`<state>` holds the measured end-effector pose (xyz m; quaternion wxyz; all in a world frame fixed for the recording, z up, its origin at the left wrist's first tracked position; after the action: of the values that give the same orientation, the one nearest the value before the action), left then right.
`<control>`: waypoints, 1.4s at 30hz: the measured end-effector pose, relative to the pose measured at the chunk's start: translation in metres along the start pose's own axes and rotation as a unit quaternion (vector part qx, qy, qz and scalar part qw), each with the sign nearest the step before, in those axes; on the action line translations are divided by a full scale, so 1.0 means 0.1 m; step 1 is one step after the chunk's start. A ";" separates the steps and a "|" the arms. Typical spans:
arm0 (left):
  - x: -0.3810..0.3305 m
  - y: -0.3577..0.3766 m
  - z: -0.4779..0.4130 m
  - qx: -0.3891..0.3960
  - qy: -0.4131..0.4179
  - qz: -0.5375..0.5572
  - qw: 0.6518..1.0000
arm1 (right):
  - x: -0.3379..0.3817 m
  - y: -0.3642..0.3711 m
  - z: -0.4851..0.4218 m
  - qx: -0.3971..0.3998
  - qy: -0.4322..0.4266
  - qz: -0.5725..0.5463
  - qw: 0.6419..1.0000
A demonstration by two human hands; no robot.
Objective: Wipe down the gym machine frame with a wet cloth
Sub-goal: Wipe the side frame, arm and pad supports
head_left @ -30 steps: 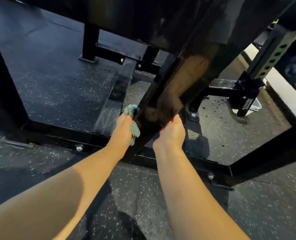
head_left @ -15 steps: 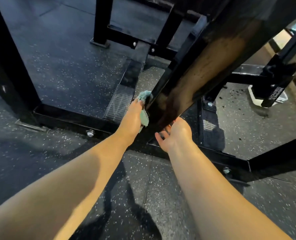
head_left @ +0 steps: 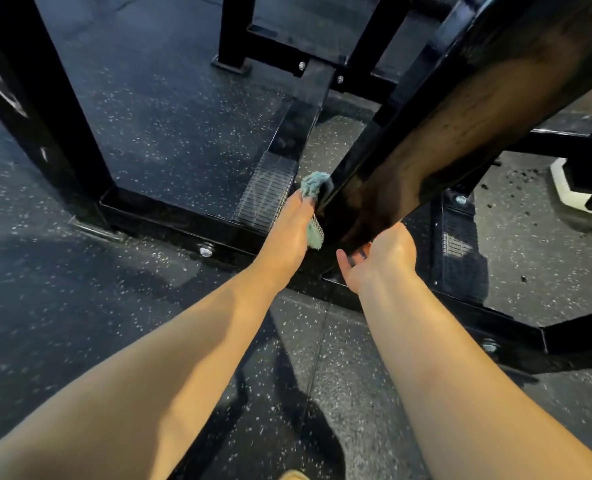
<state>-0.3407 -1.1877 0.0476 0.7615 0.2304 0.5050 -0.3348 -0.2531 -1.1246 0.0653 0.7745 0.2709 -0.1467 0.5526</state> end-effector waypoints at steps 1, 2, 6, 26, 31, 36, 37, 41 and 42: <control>0.03 -0.01 0.00 -0.008 -0.016 -0.005 1.000 | -0.01 0.00 0.00 -0.005 -0.002 -0.010 1.000; 0.03 -0.02 0.01 -0.015 -0.040 -0.008 0.999 | -0.03 0.01 0.00 -0.006 -0.006 -0.019 1.000; -0.24 0.04 0.15 -0.032 -0.044 0.006 0.998 | -0.06 0.01 0.03 -0.008 -0.006 -0.048 0.999; -1.80 -0.35 1.24 0.151 0.158 0.156 0.963 | 0.35 0.24 1.87 0.195 -0.552 -0.047 0.809; -2.09 -0.48 1.47 0.290 0.164 0.180 0.926 | 0.11 0.58 2.25 0.276 -0.727 0.171 0.605; -2.24 -0.85 1.45 0.242 0.264 0.001 0.934 | 0.45 0.76 2.32 0.156 -0.854 0.079 0.490; -2.24 -1.05 1.40 0.133 0.300 -0.046 0.943 | 0.53 0.79 2.26 0.121 -0.869 0.076 0.474; -2.20 -2.01 1.30 -0.284 0.395 -0.091 0.869 | 0.48 1.12 2.09 0.054 -0.862 0.118 0.490; -2.15 -2.15 1.23 -0.335 0.391 -0.111 0.850 | 0.35 1.26 2.10 0.059 -0.871 0.133 0.470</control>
<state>-0.4818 -1.3565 0.2906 0.4900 0.0157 0.8646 -0.1099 -0.3435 -1.1887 0.2861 0.1468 0.6347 -0.7465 0.1357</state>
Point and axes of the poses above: each hand's wrist, its own z-axis away from the middle knuckle, its own y-axis out of the palm, x = y × z, the point moved 4 cm from there along -z, towards the middle knuckle, and after that the axes turned 8 degrees about -z, right-handed, at the moved point
